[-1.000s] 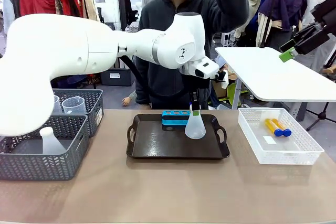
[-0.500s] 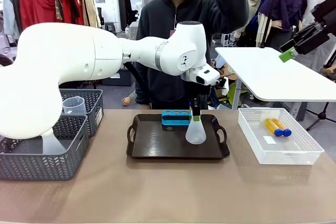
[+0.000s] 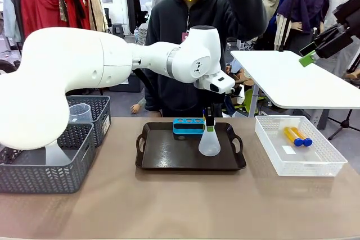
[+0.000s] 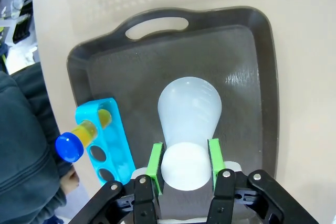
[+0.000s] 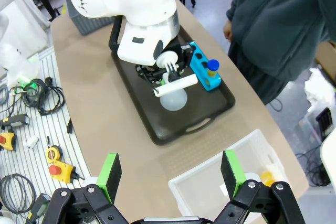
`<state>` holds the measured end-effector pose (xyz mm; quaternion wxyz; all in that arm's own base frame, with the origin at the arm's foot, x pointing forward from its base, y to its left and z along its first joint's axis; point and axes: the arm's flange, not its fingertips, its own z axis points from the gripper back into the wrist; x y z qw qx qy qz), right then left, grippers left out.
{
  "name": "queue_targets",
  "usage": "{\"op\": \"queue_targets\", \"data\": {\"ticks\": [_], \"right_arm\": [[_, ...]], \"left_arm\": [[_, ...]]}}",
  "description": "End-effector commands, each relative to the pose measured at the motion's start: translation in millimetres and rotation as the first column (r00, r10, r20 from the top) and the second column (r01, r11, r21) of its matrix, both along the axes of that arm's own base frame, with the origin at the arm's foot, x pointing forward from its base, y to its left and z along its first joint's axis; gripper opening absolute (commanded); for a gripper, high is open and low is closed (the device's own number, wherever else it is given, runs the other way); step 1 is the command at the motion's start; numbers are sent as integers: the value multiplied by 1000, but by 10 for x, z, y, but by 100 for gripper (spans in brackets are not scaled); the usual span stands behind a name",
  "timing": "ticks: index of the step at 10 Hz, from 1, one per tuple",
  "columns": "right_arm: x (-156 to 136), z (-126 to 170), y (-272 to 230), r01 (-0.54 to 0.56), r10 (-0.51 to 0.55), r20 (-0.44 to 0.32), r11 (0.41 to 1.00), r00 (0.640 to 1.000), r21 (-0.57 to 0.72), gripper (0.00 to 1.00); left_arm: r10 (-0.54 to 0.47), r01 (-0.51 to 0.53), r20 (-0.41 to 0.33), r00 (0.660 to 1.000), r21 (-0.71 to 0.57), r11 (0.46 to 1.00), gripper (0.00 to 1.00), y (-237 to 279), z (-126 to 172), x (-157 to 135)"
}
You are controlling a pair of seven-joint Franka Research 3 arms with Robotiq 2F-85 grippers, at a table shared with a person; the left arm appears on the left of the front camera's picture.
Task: Prepare the laboratory tools.
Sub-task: Pick up one Small flask and place it on the Handle tray, then pick up one Large Measuring Cup and place it on the Handle tray.
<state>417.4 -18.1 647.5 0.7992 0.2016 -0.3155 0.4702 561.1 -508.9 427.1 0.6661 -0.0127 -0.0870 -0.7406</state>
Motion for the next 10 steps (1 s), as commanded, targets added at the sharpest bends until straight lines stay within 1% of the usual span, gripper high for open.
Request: {"op": "queue_targets", "data": {"ticks": [1, 5, 6, 8, 10], "right_arm": [[7, 11, 5, -6, 6, 3, 1000, 1000, 16, 100], [7, 11, 5, -6, 6, 3, 1000, 1000, 16, 100], [7, 11, 5, -6, 6, 3, 1000, 1000, 16, 100], [7, 11, 5, -6, 6, 3, 1000, 1000, 16, 100], [7, 11, 5, -6, 6, 3, 1000, 1000, 16, 100]], "left_arm": [[-19, 19, 5, 1000, 12, 1000, 6, -18, 35, 76], [-10, 10, 10, 1000, 13, 1000, 84, 7, 70, 70], [-9, 9, 9, 1000, 12, 1000, 100, 5, 73, 68], [-4, 4, 9, 1000, 10, 1000, 100, 14, 94, 53], [23, -23, 24, 999, 3, 1000, 100, 86, 215, 29]]}}
